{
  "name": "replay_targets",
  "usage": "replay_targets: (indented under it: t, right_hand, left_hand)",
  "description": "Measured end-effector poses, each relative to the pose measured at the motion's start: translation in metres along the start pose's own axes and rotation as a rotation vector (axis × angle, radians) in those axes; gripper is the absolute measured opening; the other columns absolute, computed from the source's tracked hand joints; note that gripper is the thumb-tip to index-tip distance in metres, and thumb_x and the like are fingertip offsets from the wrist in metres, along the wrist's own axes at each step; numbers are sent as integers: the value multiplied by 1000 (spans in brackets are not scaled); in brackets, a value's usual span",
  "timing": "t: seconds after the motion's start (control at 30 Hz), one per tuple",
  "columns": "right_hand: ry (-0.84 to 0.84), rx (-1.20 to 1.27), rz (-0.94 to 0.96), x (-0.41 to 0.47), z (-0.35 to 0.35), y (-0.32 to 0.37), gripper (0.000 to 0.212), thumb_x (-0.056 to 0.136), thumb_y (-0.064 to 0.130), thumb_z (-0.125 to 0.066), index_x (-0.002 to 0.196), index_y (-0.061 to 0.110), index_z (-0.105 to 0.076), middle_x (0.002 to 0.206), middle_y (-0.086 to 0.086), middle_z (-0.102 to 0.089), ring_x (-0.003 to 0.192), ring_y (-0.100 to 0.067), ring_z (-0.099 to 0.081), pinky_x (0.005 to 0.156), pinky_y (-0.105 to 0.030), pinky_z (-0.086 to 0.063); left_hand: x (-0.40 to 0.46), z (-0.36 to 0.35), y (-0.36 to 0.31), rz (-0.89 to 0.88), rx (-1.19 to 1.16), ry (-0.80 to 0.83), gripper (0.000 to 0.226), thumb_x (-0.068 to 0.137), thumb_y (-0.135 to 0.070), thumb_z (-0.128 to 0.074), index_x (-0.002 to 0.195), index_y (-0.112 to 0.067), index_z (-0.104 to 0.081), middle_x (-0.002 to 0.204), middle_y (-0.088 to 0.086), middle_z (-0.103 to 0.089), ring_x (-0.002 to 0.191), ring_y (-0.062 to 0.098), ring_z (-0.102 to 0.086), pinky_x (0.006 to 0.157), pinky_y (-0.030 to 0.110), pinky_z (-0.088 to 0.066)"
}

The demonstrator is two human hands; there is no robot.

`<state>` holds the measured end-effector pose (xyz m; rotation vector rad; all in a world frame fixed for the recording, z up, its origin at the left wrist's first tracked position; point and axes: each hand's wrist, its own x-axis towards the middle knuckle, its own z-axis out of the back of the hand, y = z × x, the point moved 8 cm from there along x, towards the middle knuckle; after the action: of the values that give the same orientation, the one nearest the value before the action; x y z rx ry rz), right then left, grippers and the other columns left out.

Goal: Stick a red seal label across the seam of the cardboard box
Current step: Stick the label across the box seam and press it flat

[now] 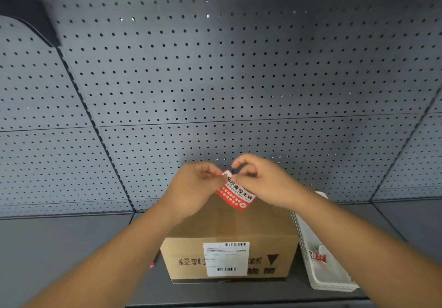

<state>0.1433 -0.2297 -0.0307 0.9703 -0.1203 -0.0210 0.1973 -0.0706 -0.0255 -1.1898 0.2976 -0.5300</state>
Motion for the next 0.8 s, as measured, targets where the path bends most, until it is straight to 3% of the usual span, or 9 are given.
replay_targets:
  t: [0.07,0.13,0.27,0.43,0.5,0.63,0.8]
  right_hand:
    - [24,55,-87,-1,-8,-16,11,97,39,-66,101,30,-71,95,9,-79,78,-6,-72,71,-31,-52]
    - [27,131,-157,-4,-16,-29,14,99,36,-66,96,26,-75,90,6,-80,72,-8,-69,68,-30,-47]
    - [-3,199,-253,-2,-23,-43,14,100,29,-65,98,21,-76,82,3,-79,66,-8,-64,63,-28,-45]
    - [-65,250,-316,4,-24,-49,14,99,28,-66,95,19,-76,75,6,-75,64,-7,-60,60,-26,-42]
    - [-155,222,-319,6,-19,-49,15,99,30,-66,91,21,-75,74,9,-72,64,-7,-59,62,-26,-42]
    - [-246,167,-347,13,-16,-53,20,99,32,-62,86,19,-72,70,5,-67,62,-12,-57,66,-32,-44]
    - [-273,67,-389,16,-17,-64,23,97,35,-65,81,21,-74,63,5,-66,61,-15,-59,66,-33,-47]
  left_hand:
    - [4,6,14,57,-91,-35,10,91,-13,-75,81,-11,-76,85,9,-81,79,23,-75,86,38,-57]
    - [6,11,25,90,-130,-55,10,92,-13,-73,83,-12,-76,86,8,-82,83,23,-77,87,36,-57]
    - [11,19,41,157,-125,-103,9,94,-17,-71,92,-9,-76,85,4,-82,71,8,-74,60,12,-48]
    - [16,20,54,220,-144,-132,11,95,-16,-69,95,-6,-74,85,11,-79,54,1,-65,48,11,-43]
    - [19,22,55,195,-41,-156,12,95,-20,-70,91,-11,-75,79,5,-77,52,-2,-62,50,10,-43]
    - [27,23,56,151,183,-134,20,94,-34,-68,81,-21,-76,80,0,-76,65,15,-61,63,27,-45]
    - [35,16,61,150,388,-46,27,97,-39,-61,81,-22,-74,75,-7,-71,69,9,-64,59,26,-43]
